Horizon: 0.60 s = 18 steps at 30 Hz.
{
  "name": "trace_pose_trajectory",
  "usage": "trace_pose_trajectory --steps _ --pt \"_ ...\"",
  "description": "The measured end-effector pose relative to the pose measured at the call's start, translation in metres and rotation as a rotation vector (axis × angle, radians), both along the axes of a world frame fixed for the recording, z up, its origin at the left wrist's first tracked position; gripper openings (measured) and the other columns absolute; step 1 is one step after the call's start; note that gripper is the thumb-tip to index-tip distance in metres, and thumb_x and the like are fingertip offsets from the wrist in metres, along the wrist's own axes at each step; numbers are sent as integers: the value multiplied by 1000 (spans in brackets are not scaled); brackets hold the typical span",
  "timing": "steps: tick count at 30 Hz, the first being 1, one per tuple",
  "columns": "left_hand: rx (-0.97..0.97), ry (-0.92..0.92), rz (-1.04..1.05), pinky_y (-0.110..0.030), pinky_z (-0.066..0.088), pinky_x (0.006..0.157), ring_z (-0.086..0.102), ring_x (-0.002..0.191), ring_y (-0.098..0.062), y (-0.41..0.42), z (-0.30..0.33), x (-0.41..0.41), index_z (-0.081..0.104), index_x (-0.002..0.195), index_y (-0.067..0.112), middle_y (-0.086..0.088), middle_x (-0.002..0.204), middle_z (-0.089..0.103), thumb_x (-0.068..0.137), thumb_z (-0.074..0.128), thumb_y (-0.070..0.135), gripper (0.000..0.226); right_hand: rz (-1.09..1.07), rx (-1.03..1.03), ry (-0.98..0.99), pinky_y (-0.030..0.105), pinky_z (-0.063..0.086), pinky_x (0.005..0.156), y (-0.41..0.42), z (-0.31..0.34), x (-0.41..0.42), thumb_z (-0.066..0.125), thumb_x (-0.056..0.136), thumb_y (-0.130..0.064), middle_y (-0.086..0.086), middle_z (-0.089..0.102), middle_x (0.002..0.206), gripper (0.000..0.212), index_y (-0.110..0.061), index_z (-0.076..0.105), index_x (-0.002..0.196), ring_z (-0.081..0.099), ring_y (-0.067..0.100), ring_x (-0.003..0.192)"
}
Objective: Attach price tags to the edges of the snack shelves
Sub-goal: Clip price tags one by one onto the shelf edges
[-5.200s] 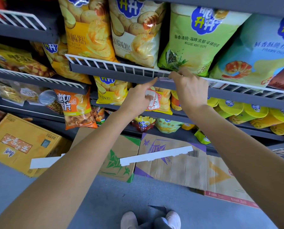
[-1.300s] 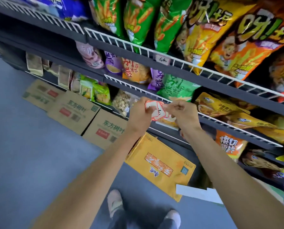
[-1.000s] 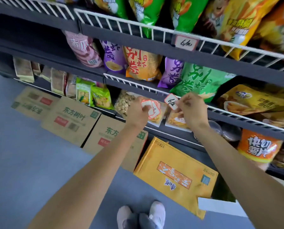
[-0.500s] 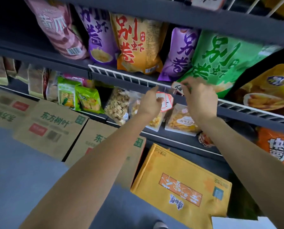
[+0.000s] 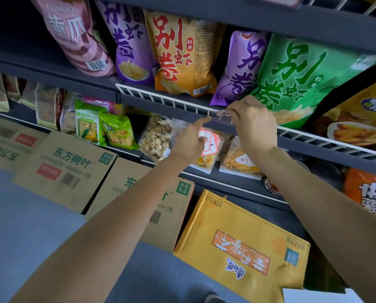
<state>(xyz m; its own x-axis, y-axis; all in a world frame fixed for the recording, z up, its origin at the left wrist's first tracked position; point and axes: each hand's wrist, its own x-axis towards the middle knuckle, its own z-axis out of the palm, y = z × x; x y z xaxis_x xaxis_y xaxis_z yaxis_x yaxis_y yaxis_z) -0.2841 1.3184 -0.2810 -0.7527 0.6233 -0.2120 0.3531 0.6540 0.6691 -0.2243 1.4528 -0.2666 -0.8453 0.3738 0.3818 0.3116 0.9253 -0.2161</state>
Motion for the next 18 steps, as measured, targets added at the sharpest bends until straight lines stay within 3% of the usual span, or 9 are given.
trace_pose_trajectory --steps 3,6,9,14,18 --pt "-49 32 -43 -38 49 71 58 76 -26 -4 -1 -5 33 143 29 -14 113 63 94 46 5 55 25 59 26 27 39 45 -2 -5 -6 64 73 5 13 59 85 10 -2 66 81 57 34 66" --pt "-87 54 -71 -31 44 63 51 68 -21 -6 1 -11 35 142 30 -15 92 62 95 45 5 55 45 64 60 27 43 41 -4 -12 -9 70 64 9 13 58 79 16 -2 67 75 55 32 57" --pt "-97 61 -86 -26 42 66 53 75 -21 -6 2 -14 35 142 32 -15 98 63 94 45 3 56 63 103 53 27 43 37 -7 -15 -10 73 55 14 14 58 76 27 -3 69 75 53 31 52" --pt "-76 55 -78 -34 48 86 57 107 -29 -6 0 -15 34 141 33 -15 123 58 94 46 3 57 -15 253 -24 17 19 42 -12 -10 -6 76 36 11 5 48 50 39 -9 63 68 34 22 43" --pt "-75 52 -81 -35 48 86 58 104 -28 -5 0 -17 35 141 34 -15 119 60 94 47 4 57 -22 271 -63 17 20 42 -10 -19 -5 76 39 8 5 56 59 33 -10 64 64 50 24 51"
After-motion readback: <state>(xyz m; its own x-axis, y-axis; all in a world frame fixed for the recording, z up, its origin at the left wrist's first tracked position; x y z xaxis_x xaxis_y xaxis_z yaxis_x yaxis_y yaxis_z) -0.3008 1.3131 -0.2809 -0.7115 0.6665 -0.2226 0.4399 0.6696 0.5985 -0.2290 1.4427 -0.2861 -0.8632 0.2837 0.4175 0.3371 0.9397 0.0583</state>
